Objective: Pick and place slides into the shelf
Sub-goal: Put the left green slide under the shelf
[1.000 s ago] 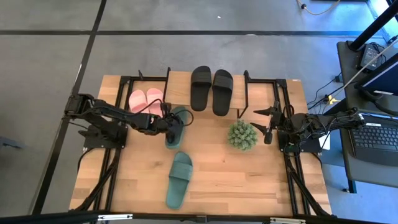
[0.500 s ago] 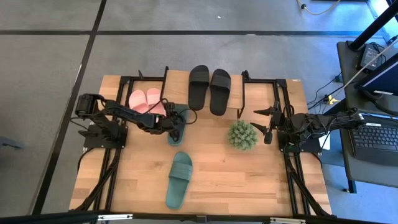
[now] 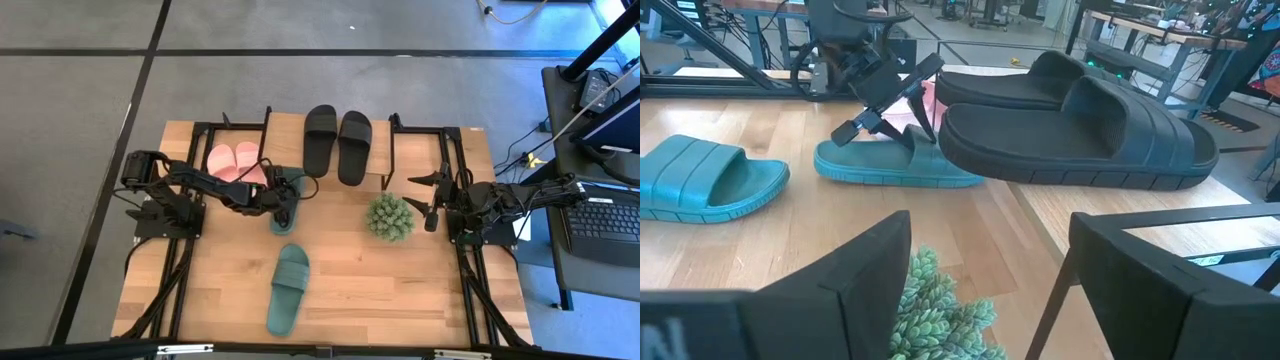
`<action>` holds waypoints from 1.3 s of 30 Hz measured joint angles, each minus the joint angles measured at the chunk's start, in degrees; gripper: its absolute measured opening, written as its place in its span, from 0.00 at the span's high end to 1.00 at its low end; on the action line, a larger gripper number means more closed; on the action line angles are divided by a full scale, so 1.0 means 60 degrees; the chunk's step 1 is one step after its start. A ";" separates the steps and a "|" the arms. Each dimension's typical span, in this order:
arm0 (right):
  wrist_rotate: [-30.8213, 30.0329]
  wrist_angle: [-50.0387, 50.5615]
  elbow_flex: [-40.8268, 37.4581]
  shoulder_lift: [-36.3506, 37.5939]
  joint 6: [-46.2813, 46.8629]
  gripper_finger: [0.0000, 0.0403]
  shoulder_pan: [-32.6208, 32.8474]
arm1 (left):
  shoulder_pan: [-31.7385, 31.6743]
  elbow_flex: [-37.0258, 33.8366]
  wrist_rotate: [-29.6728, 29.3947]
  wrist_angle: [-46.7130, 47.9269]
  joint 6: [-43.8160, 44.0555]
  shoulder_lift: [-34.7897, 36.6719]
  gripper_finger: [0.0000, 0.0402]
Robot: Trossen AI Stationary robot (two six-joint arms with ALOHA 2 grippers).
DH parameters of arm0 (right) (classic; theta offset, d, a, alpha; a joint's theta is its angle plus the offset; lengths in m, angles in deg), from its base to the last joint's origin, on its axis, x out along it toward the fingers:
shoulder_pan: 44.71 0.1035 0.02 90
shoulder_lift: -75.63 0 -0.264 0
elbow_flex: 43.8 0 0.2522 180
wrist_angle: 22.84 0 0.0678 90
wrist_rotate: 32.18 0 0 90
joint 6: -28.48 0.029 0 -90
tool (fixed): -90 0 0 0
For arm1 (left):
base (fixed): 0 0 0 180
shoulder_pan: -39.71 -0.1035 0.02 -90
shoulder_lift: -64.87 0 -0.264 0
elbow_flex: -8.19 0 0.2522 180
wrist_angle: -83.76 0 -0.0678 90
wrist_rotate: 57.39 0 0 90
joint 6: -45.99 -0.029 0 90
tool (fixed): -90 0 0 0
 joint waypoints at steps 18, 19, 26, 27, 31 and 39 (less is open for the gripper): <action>0.0000 0.0000 0.0000 -0.0001 0.0006 0.32 0.0000 | 0.0067 0.0840 0.0265 0.2785 0.1591 0.0001 0.51; 0.0000 0.0000 0.0000 -0.0001 0.0006 0.32 0.0000 | 0.0071 0.0840 0.0157 0.2796 0.1596 0.0001 0.51; -0.0004 0.0000 0.0000 -0.0001 0.0239 0.32 0.0000 | 0.0097 0.0840 -0.0182 0.2925 0.1849 0.0001 0.51; 0.0000 0.0003 0.0000 0.0000 0.0244 0.32 0.0000 | 0.0115 0.0840 -0.0182 0.2966 0.1900 0.0001 0.51; 0.0000 0.0007 0.0000 0.0001 0.0251 0.32 0.0000 | 0.0193 0.0840 -0.0022 0.3124 0.2111 0.0055 0.51; 0.0000 0.0007 0.0000 -0.0003 0.0251 0.32 0.0000 | 0.0485 0.0840 -0.0415 0.3121 0.2203 0.0067 0.51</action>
